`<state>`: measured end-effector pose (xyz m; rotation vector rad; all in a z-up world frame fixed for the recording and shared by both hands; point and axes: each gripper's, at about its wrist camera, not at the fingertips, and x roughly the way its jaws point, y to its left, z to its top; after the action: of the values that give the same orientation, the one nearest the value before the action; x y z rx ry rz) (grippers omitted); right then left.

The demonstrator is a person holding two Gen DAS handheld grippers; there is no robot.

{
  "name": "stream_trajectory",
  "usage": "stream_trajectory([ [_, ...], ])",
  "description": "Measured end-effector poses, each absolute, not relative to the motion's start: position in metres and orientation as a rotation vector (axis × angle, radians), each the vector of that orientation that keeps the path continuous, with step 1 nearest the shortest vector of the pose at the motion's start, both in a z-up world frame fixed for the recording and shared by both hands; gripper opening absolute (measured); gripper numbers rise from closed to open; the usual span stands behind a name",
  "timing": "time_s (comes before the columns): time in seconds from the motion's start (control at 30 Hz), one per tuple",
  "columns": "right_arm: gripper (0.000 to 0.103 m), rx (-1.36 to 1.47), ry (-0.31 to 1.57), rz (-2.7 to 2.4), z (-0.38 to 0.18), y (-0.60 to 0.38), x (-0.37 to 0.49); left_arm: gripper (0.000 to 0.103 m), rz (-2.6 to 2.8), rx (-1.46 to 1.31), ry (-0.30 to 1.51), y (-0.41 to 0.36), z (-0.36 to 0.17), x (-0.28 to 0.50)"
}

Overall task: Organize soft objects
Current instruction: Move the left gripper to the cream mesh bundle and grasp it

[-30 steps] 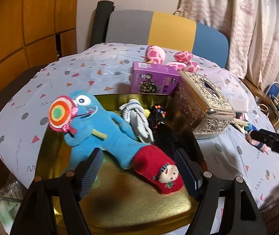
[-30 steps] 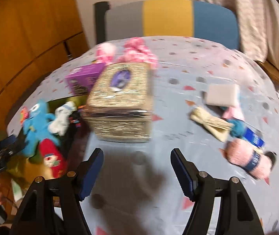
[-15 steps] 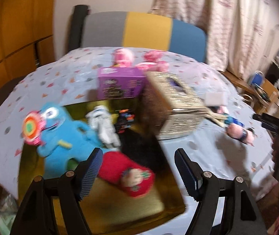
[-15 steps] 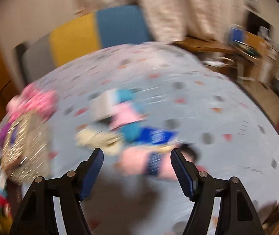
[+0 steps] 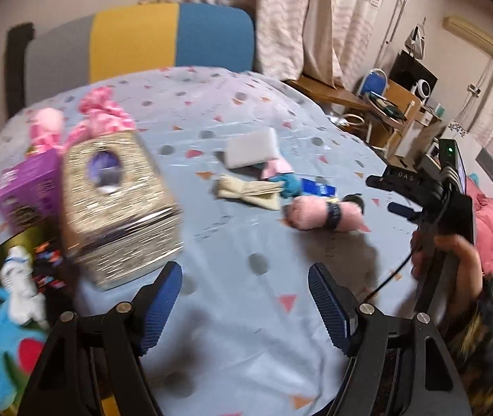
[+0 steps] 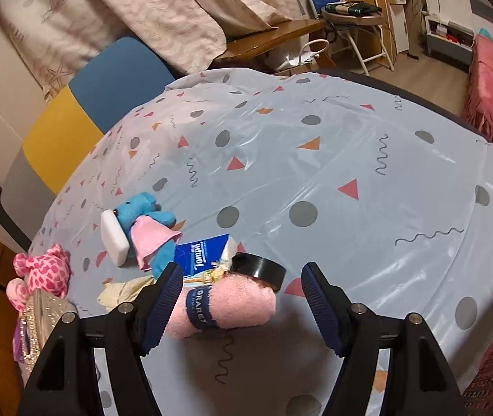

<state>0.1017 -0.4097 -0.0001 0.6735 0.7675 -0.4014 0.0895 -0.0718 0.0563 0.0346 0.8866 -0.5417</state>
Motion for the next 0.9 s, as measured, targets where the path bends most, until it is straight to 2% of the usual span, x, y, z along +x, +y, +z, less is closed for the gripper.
stream_trajectory([
  [0.2,0.072,0.722,0.746,-0.367,0.001,-0.412,0.1,0.075,-0.565,0.016,0.984,-0.129,0.041,0.133],
  [0.5,0.072,0.754,0.731,-0.312,0.002,-0.412,0.101,0.076,-0.451,-0.124,1.143,-0.172,-0.001,0.205],
  [0.9,0.072,0.794,0.741,-0.225,-0.001,-0.408,0.105,0.076,-0.271,-0.169,1.212,-0.206,-0.045,0.282],
])
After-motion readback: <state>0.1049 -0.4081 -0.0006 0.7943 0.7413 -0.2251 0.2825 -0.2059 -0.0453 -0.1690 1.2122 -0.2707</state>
